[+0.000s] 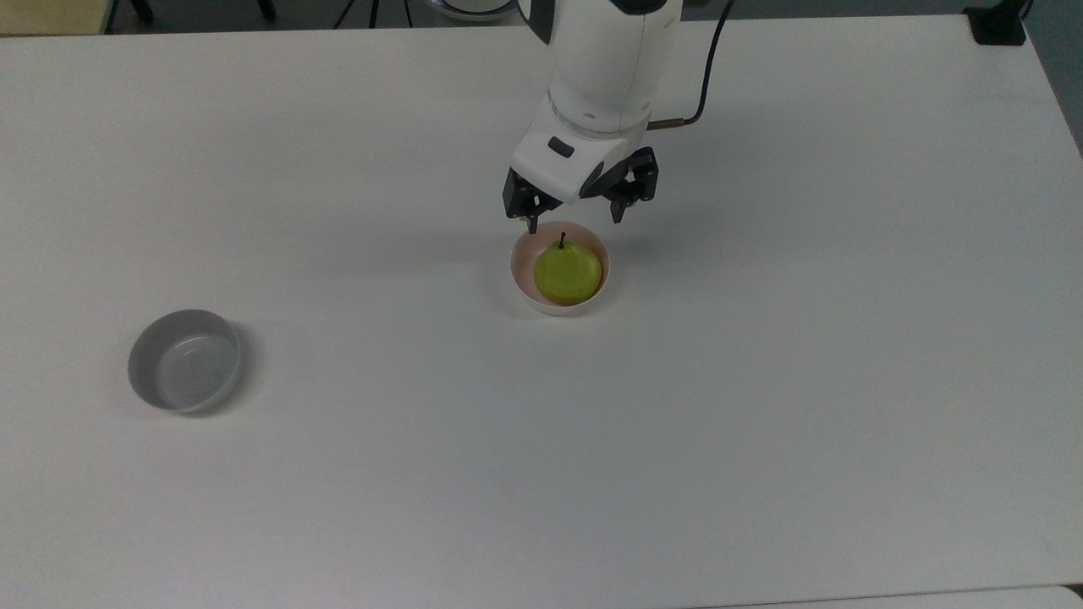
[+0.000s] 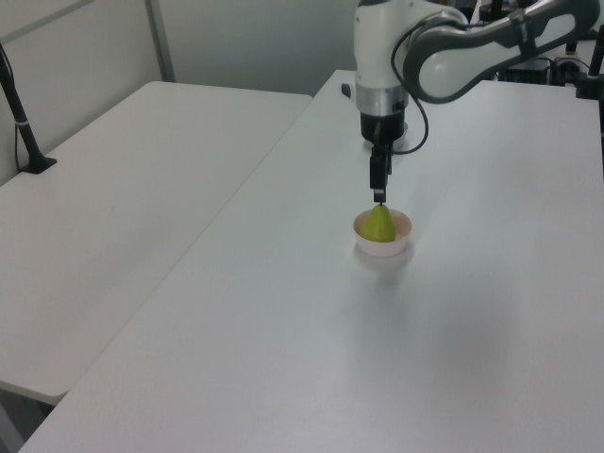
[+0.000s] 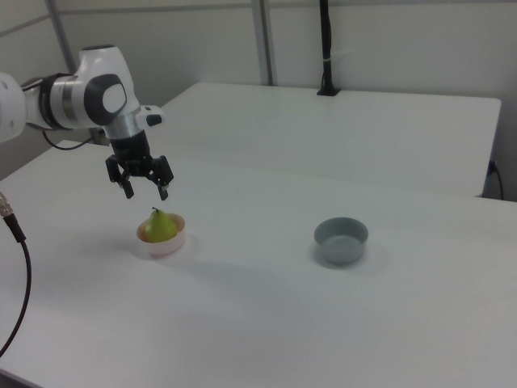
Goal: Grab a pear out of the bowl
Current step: 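Move the open gripper over the green pear in the pink bowl, then lower the gripper around the pear and close the fingers on it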
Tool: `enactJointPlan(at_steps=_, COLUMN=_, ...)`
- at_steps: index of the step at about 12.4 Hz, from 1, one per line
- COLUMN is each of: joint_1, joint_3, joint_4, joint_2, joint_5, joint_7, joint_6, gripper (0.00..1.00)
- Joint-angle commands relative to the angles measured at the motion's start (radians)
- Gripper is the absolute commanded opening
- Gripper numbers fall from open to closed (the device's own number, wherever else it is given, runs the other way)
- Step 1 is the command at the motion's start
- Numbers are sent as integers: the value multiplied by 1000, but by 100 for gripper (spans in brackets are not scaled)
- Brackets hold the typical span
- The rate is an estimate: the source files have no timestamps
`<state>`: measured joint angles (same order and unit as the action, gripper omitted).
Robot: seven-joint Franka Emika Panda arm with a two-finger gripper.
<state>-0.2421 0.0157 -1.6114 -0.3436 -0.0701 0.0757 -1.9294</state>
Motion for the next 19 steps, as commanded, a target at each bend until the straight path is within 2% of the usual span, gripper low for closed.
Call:
enactJointPlan(at_steps=1, joint_1=-8, joint_3=-8, joint_4=-16, joint_2=-32, joint_5=-33, joint_7=-8, joint_6=-34, gripper=100)
enactJointPlan(at_steps=6, joint_1=-8, joint_3=-8, joint_4=-87, joint_2=-47, joint_5=-54, joint_7=-7, joint_6=-105, gripper=100)
enactJointPlan(at_steps=16, joint_1=0, joint_3=-8, joint_4=-79, joint_2=-78, joint_5=-40, joint_7=6, joint_6=-149, gripper=100)
enactJointPlan(at_steps=19, joint_1=0, joint_3=-8, joint_4=-79, joint_2=-78, joint_5=-42, joint_7=212, joint_6=-175, gripper=97)
